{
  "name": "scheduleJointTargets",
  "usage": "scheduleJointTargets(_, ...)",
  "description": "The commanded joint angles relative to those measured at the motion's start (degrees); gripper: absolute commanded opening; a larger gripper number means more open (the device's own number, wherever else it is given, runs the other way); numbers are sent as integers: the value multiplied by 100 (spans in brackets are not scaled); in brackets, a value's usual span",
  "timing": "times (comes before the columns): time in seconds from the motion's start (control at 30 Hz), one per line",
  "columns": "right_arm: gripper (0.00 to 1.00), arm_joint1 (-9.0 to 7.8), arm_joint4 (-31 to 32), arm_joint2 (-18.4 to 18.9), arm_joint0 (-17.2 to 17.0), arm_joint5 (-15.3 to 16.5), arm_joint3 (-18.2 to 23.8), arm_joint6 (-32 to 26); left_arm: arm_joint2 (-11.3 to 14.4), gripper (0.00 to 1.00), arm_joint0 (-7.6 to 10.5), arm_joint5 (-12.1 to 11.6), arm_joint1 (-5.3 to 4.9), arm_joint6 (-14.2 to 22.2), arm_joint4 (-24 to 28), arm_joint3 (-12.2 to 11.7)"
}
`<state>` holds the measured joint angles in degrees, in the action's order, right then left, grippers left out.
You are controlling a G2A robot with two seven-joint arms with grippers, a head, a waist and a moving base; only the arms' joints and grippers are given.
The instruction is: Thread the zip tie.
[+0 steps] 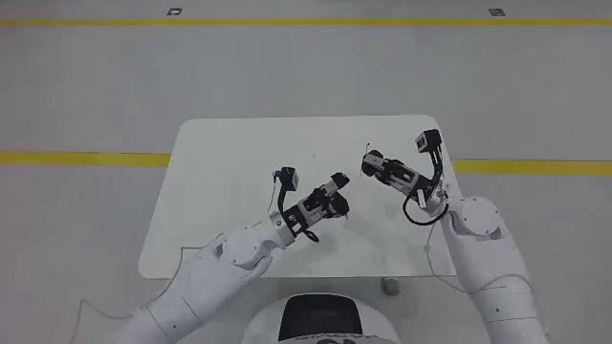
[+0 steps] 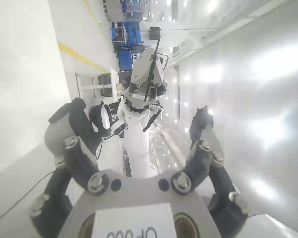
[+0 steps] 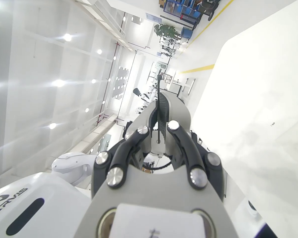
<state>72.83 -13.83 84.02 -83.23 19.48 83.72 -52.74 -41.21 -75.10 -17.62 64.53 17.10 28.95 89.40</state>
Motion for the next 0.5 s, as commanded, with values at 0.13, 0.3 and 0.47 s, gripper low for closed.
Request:
scheduleJointTargets(0.13, 0, -3, 188, -31, -6, 0, 96, 168, 14, 100, -62, 35, 26, 70, 404, 115)
scheduleJointTargets(0.3, 0, 12, 283, -118, -106, 0, 352, 471, -21, 100, -135, 204, 110, 210, 1609, 236)
scheduleJointTargets(0.47, 0, 39, 398, -113, -192, 0, 620, 699, -59, 100, -106, 476, 197, 247, 2540, 156)
